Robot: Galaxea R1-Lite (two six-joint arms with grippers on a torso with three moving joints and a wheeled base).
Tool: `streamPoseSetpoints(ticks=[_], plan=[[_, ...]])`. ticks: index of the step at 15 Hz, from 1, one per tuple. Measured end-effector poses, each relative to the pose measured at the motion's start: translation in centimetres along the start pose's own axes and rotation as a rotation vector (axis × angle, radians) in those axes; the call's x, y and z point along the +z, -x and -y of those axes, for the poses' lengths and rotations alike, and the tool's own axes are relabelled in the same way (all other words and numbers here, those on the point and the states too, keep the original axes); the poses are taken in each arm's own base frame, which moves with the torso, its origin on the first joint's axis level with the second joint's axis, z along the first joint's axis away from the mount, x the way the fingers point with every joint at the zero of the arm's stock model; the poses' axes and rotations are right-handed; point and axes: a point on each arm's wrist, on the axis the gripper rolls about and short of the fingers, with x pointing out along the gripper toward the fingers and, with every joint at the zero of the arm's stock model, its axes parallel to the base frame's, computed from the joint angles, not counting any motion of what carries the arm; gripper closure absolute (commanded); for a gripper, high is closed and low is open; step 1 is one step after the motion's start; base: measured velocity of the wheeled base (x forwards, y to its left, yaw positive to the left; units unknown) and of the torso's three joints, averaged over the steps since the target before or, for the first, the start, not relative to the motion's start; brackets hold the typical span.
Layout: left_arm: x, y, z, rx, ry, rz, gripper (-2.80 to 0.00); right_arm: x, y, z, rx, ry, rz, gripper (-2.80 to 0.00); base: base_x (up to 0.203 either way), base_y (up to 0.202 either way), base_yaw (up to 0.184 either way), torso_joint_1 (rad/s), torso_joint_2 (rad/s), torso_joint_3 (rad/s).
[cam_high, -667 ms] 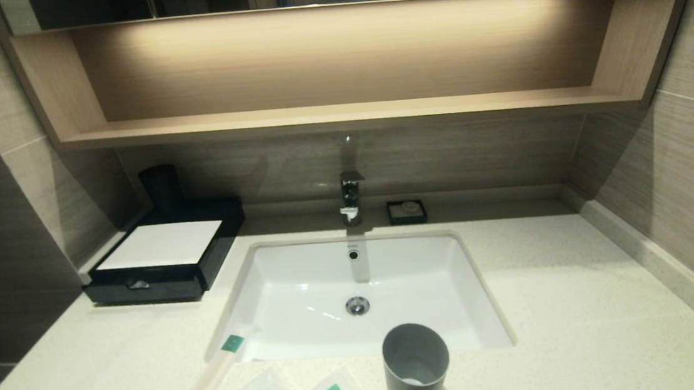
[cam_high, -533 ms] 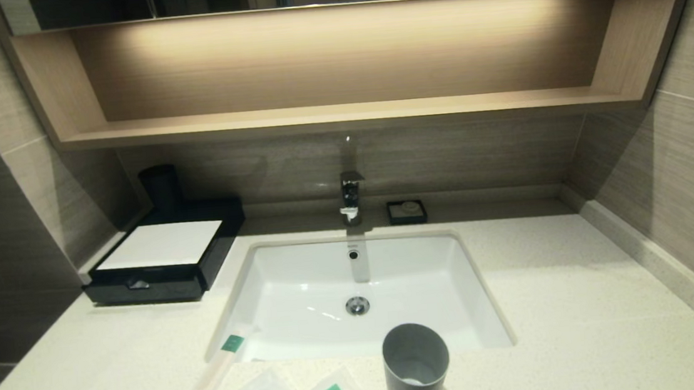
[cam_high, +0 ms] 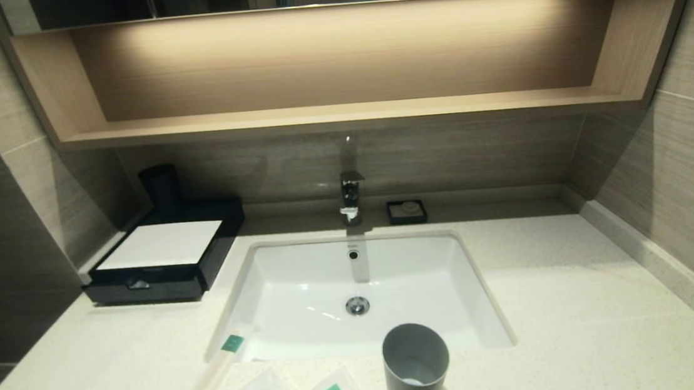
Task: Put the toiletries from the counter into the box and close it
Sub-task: Open the drawer
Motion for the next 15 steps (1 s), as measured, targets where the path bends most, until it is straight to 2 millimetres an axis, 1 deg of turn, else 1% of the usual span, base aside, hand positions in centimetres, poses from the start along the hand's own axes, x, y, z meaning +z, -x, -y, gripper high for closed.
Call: streamPoseSetpoints(ticks=[15], plan=[[0.02,0.0,0.0,0.0,0.003,0.001,0.0,0.0,0.0,0.0,0.0,0.0,0.0,0.0,0.0,0.0,0.0,0.0,0.0,0.0]])
